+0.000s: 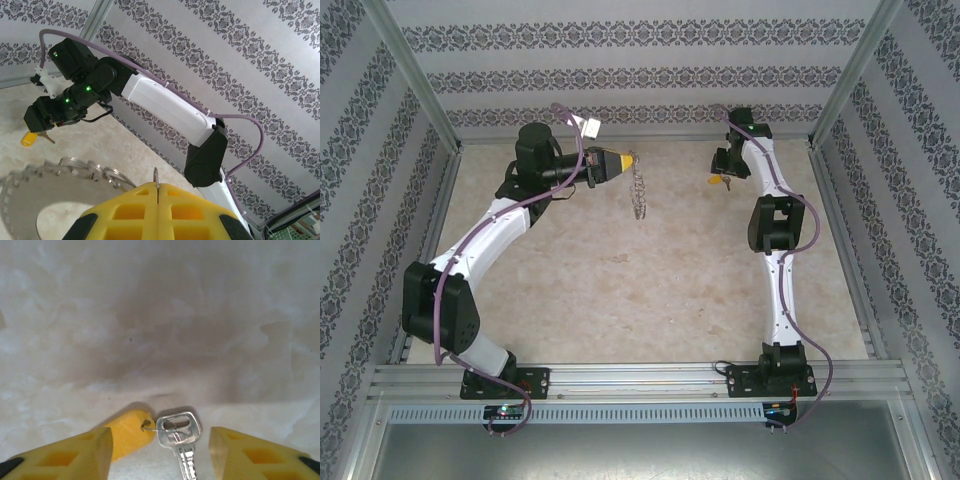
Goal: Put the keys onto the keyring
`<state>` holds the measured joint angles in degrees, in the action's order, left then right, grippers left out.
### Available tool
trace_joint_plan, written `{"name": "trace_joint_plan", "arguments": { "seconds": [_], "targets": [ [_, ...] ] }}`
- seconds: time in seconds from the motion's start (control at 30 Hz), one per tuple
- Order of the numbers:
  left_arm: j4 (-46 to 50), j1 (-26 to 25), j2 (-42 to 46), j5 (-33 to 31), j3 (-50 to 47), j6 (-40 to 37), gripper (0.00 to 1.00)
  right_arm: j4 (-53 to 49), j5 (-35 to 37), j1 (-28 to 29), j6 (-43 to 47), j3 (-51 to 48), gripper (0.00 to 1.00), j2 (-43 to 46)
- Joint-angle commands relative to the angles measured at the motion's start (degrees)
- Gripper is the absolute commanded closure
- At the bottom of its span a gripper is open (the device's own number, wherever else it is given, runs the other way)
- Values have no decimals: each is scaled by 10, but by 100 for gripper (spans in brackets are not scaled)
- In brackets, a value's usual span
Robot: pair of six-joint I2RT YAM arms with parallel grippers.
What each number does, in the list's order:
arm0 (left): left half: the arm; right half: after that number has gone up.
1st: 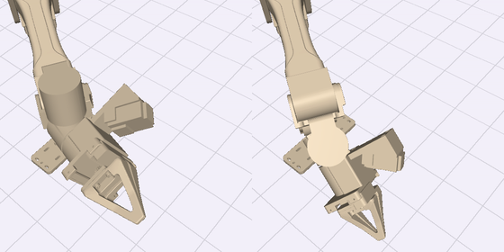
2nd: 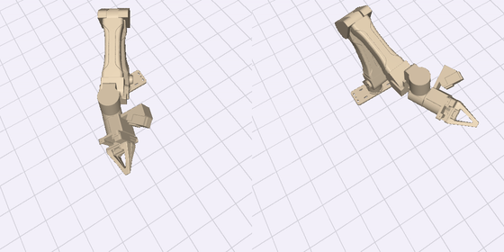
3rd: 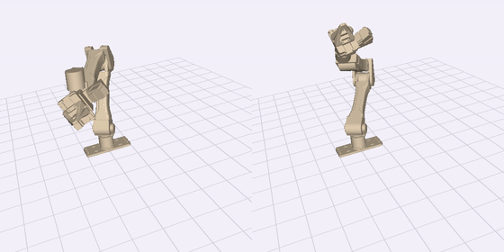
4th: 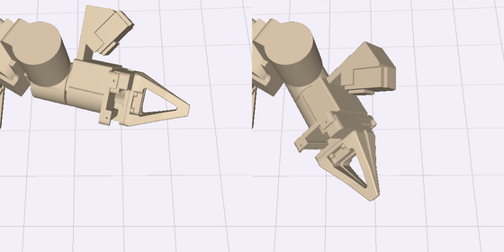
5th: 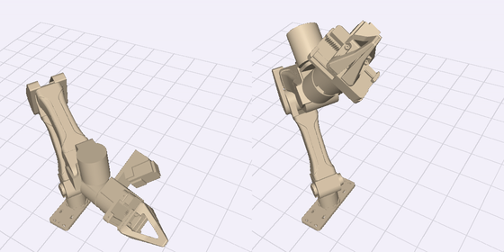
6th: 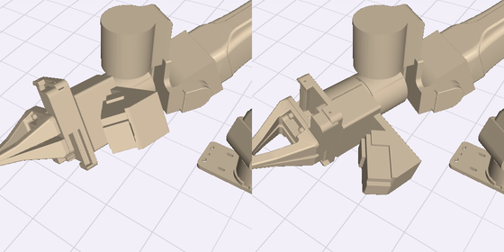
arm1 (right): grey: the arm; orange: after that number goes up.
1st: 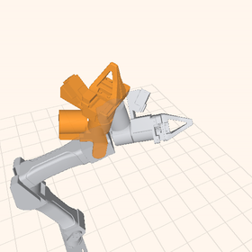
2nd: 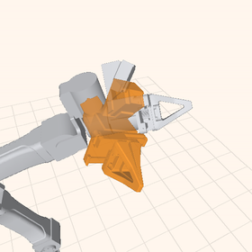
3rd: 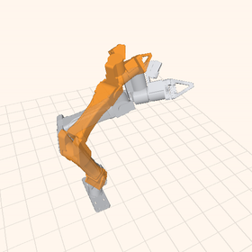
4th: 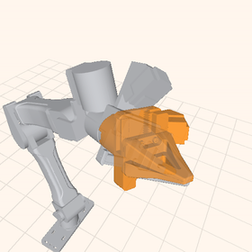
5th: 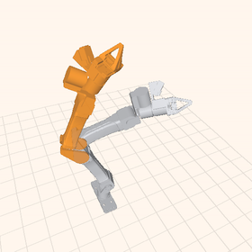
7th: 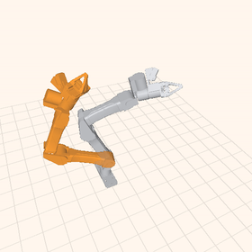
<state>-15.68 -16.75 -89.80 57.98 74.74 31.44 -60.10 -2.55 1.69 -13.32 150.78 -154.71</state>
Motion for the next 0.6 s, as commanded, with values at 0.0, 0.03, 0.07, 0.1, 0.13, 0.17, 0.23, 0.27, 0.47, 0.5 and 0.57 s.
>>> {"name": "trace_joint_plan", "arguments": {
  "seconds": [0.0, 0.03, 0.07, 0.1, 0.13, 0.17, 0.23, 0.27, 0.47, 0.5, 0.57],
  "targets": [
    [-94, 10, -3, 4, 3, 37, 100, -28, -2, -4, -3, 24, 53, -12],
    [-96, 12, -4, 3, 3, 39, 100, -27, -3, -5, -4, 25, 54, -12],
    [-99, 13, -5, 4, 3, 41, 100, -29, -4, -5, -5, 25, 55, -13],
    [-103, 15, -7, 4, 2, 43, 100, -31, -4, -6, -5, 26, 56, -14],
    [-108, 17, -8, 4, 1, 45, 100, -32, -5, -6, -6, 26, 57, -15],
    [-113, 18, -9, 4, -1, 48, 100, -34, -6, -7, -6, 27, 60, -15],
    [-123, 21, -10, 4, -4, 54, 100, -35, -7, -6, -5, 27, 67, -16],
    [-127, 22, -10, 4, -6, 57, 100, -37, -8, -6, -6, 27, 68, -16],
    [-137, 30, -9, 8, -8, 64, 100, -40, -7, -8, -8, 30, 75, -19],
    [-137, 31, -9, 9, -7, 65, 100, -40, -7, -8, -8, 31, 76, -19],
    [-144, 32, -8, 9, -7, 68, 100, -41, -9, -9, -8, 30, 77, -20]
  ]
}}
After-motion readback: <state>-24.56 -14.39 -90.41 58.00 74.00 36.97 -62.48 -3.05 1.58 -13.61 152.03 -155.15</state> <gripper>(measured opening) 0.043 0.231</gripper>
